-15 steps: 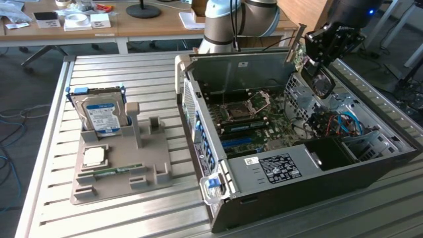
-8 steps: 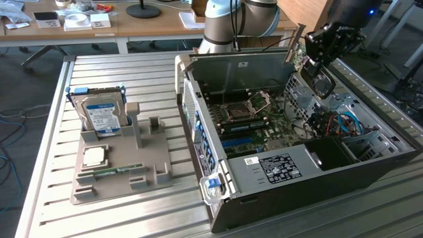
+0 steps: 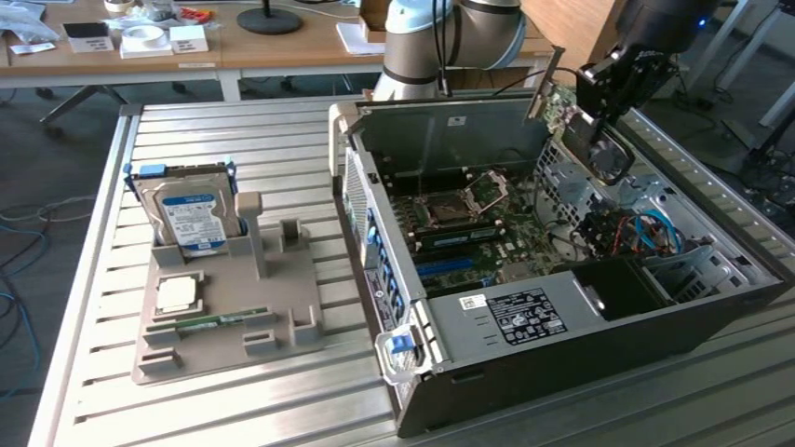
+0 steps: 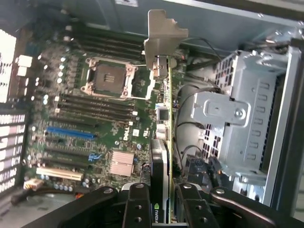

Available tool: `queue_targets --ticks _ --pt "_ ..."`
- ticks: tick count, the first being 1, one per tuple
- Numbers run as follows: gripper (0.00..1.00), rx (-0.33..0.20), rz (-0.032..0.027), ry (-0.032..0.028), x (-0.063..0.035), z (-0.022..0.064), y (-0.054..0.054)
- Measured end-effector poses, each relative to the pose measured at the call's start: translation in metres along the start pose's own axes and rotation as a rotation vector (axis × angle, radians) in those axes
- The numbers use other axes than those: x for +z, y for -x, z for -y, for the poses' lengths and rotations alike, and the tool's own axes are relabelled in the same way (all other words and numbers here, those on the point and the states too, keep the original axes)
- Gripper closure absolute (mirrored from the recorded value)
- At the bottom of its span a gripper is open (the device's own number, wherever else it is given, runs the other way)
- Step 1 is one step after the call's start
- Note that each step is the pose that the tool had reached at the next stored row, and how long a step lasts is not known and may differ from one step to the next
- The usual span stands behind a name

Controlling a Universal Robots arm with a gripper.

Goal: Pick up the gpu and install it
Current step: 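Insert the gpu into the slot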

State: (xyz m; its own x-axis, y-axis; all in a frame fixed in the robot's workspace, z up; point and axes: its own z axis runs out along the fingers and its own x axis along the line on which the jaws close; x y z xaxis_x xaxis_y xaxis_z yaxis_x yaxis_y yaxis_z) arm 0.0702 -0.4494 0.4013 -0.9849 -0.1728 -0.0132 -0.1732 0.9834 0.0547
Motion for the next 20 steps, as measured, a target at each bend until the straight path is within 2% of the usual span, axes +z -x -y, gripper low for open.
queue_targets --ticks 20 --pt "0.73 -0.364 -0.0199 0.0048 0.0022 0.0001 0.0"
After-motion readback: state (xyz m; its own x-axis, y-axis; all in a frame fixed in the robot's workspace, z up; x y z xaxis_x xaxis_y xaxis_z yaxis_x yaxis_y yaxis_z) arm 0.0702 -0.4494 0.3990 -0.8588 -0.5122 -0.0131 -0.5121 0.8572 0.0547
